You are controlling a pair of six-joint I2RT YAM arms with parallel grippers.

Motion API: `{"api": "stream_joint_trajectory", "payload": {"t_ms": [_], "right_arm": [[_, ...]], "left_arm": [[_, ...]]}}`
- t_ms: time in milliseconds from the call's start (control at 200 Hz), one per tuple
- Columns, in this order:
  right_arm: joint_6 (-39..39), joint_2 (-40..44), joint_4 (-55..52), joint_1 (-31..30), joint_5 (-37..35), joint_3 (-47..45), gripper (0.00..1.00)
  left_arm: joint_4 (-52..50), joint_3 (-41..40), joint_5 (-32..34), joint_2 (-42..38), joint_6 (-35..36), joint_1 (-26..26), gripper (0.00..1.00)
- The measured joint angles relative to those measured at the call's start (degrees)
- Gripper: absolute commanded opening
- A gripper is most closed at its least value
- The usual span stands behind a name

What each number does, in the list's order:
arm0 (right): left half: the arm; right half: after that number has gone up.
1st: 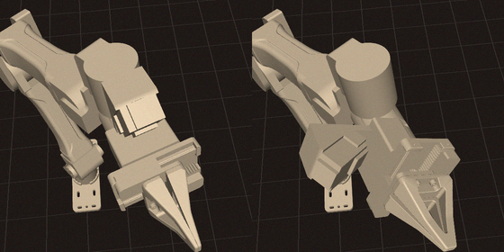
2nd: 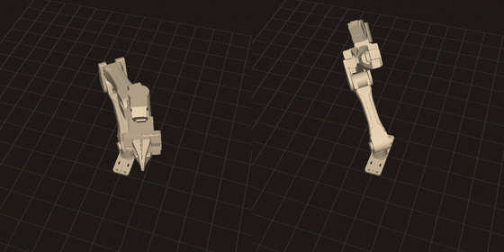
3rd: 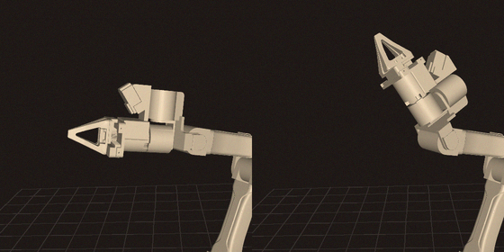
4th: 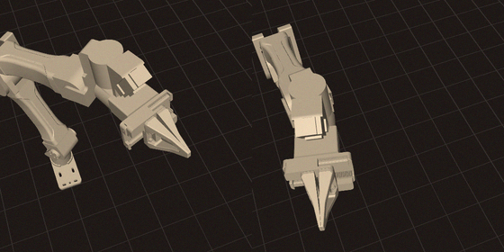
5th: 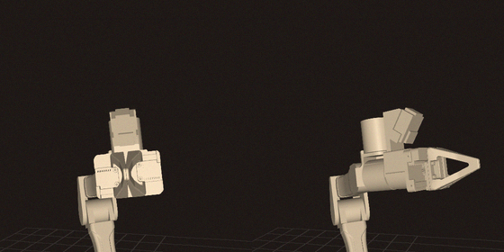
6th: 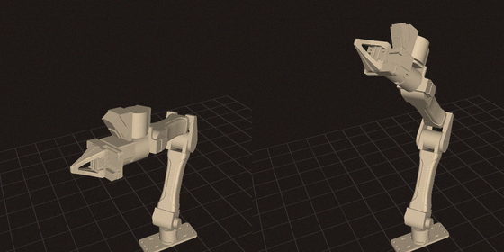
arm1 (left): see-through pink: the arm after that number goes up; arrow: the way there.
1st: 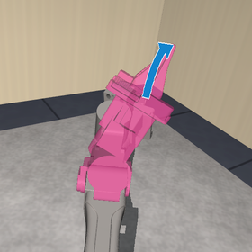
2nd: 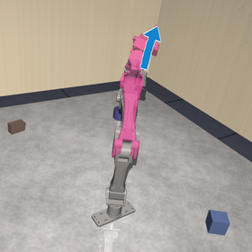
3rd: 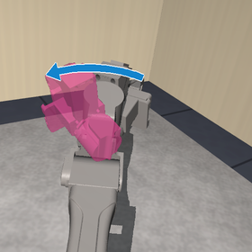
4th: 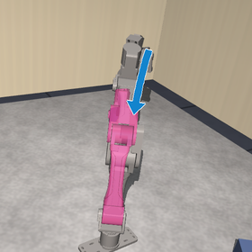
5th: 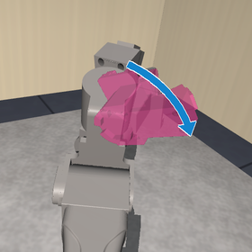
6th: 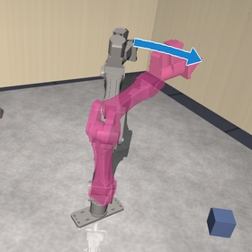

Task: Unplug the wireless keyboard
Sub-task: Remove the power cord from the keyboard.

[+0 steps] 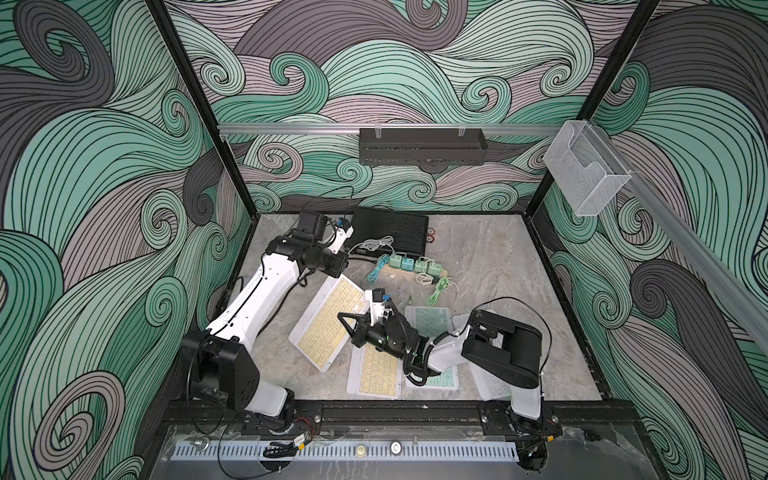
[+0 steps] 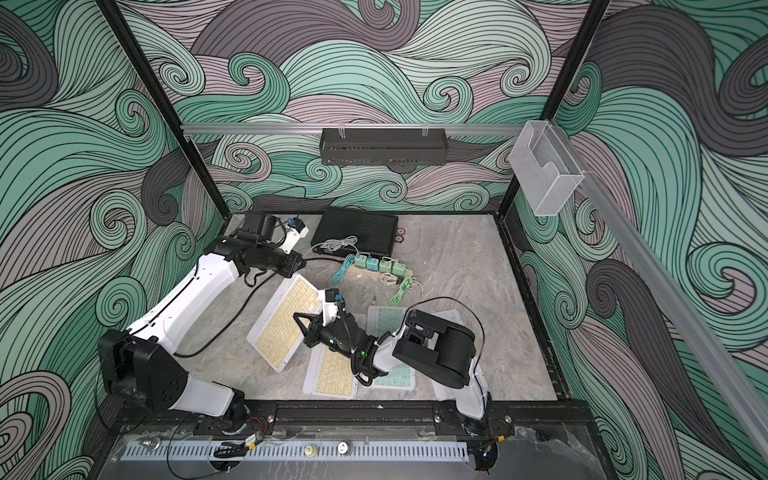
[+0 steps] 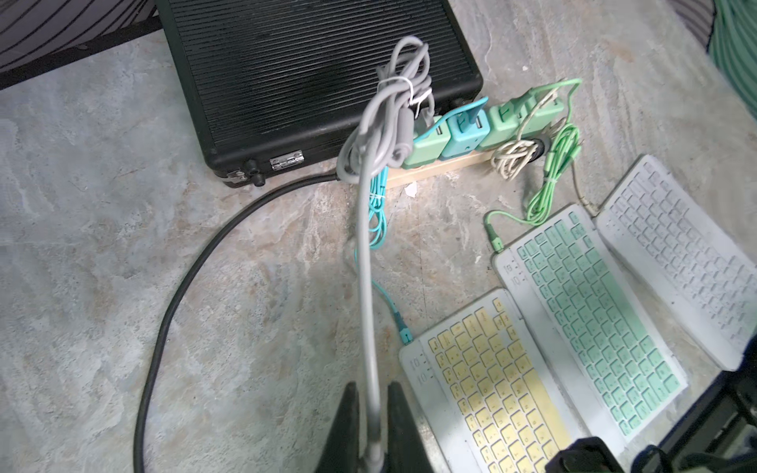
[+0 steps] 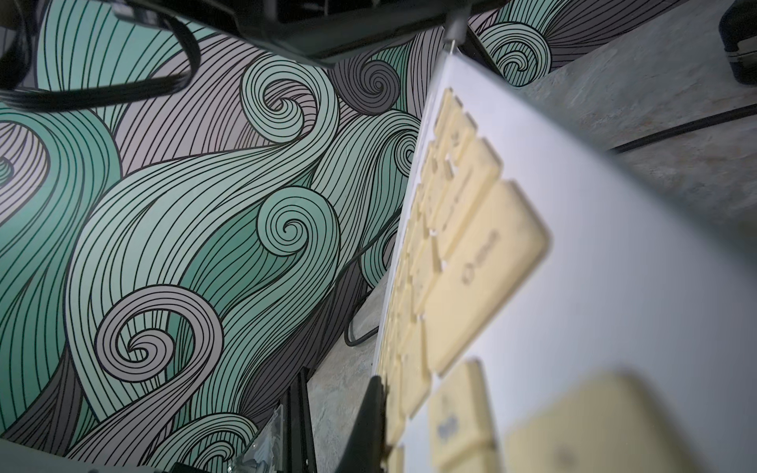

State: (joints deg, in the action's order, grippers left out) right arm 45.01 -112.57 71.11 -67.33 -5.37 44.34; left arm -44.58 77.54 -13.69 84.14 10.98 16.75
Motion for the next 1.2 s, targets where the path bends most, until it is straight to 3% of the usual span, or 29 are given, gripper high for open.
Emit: {"api": "stream_joint_trajectory", "payload": {"t_ms": [170, 485, 911, 1201], "right_arm": [[0.0, 0.0, -1.5, -0.2, -0.3, -0.1, 0.00], [-0.9, 0.0, -0.8, -0.2, -0.3, -0.8, 0.00], [0.7, -2.9, -0.1, -0.4, 1.0, 1.0, 0.00], [1.7, -2.9, -0.4, -0.6, 1.1, 1.1, 0.00]], "left_arm": [[-0.6, 0.0, 1.7, 1.2, 0.2, 0.6, 0.00], [-0.8, 0.0, -5.7, 1.8, -2.9, -3.3, 0.00], [0.9, -2.8, 4.6, -0.3, 0.3, 0.8, 0.00], [0.6, -2.3, 1.3, 1.4, -1.3, -1.0, 0.00]]}}
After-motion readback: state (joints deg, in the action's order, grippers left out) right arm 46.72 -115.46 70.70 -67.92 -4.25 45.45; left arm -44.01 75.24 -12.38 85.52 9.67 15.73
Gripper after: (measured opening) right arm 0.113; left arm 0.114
